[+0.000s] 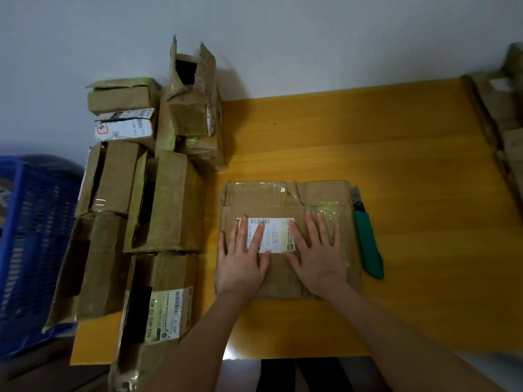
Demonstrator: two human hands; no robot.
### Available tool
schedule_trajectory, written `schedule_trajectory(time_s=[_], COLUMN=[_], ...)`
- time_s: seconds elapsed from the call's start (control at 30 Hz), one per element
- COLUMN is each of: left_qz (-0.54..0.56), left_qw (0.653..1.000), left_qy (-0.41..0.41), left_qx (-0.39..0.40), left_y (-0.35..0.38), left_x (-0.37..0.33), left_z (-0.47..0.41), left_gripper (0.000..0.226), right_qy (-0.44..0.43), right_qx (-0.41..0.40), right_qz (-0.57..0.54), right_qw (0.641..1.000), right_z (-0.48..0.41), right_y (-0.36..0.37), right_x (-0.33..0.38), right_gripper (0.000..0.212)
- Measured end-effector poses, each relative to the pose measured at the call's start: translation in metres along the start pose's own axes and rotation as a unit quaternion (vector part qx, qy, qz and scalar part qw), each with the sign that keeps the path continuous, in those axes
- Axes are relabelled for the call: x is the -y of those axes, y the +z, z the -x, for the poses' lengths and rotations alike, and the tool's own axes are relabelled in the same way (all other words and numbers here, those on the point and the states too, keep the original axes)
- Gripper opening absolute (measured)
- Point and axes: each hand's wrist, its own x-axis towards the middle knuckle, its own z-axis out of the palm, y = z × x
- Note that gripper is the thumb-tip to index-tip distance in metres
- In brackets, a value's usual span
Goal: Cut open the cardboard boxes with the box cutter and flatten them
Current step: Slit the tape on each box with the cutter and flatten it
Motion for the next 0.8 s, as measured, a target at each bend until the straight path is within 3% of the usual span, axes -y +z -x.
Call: schedule_trajectory(time_s=[0.27, 0.4, 0.5, 0.67, 0.73, 0.8], left_qz=[-0.003, -0.006, 0.066, 0.272, 0.332, 0.344], left_qw=[1.0, 0.999, 0.993, 0.92, 0.891, 0.895], left_qy=[0.005, 0.013, -0.093, -0.281, -0.31, -0.284], left_qx=[-0.01, 0.036, 0.027, 0.037, 0.035, 0.018], left_y=[0.002, -0.012, -0.036, -0.074, -0.091, -0.114], left_x=[0.0, -0.001, -0.004, -0.005, -0.004, -0.004], left_z=[0.001, 0.0, -0.003, -0.016, -0.02, -0.023], left_gripper=[0.066, 0.068, 0.075, 0.09, 0.078, 0.055], right_qy=[-0.001, 0.007, -0.002, 0.02, 0.039, 0.058], right_qx=[0.006, 0.037, 0.089, 0.16, 0.164, 0.149], right_qz=[0.006, -0.012, -0.031, -0.061, -0.094, -0.147], right_qw=[1.0, 0.999, 0.996, 0.985, 0.981, 0.976], right_z=[0.001, 0.001, 0.001, 0.018, 0.03, 0.038], right_y=[0.003, -0.009, -0.026, -0.053, -0.059, -0.07], right_x=[0.0, 0.002, 0.0, 0.004, 0.011, 0.015], right_gripper=[0.068, 0.069, 0.068, 0.067, 0.066, 0.065])
